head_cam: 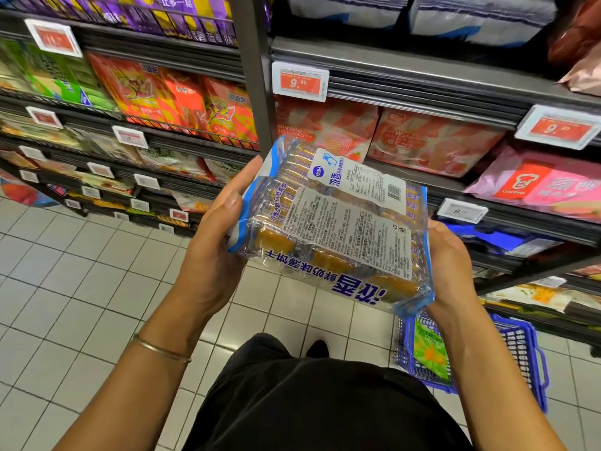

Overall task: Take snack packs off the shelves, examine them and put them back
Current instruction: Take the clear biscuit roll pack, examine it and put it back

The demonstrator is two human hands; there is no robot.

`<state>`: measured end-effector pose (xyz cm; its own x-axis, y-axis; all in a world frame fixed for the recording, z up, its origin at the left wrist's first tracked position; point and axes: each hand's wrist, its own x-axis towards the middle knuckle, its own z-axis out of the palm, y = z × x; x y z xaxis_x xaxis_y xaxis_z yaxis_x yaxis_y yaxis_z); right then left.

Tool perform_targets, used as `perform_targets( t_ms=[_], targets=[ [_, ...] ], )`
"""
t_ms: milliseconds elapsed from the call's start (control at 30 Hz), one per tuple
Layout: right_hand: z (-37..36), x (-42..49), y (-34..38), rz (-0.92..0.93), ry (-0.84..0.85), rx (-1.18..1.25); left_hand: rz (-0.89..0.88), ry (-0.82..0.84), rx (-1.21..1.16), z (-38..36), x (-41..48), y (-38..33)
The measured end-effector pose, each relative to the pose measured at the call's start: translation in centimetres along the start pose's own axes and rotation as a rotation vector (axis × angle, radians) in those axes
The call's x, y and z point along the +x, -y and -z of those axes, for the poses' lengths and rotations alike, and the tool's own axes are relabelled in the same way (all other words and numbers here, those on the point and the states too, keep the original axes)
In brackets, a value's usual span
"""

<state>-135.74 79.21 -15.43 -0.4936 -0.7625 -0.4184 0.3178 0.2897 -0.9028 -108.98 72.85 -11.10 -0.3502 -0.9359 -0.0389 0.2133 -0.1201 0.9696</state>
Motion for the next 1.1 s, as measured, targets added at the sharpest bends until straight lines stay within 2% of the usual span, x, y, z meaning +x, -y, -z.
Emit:
perform_targets(
  t_ms=[800,1000,1100],
  targets=[
    [-0.1,0.7,0.4,0.072,0.071,0.017,-0.008,0.012,0.013,0.7,0.2,-0.2],
    [-0.3,0.2,0.4,0.015,0.143,0.129,-0.012,0.035,0.032,0.5,0.1,-0.5],
    [-0.5,0.1,-0.3,-0.031,0.198,0.214,-0.079,0.072,0.075,-0.6,0.1,-1.1]
  ],
)
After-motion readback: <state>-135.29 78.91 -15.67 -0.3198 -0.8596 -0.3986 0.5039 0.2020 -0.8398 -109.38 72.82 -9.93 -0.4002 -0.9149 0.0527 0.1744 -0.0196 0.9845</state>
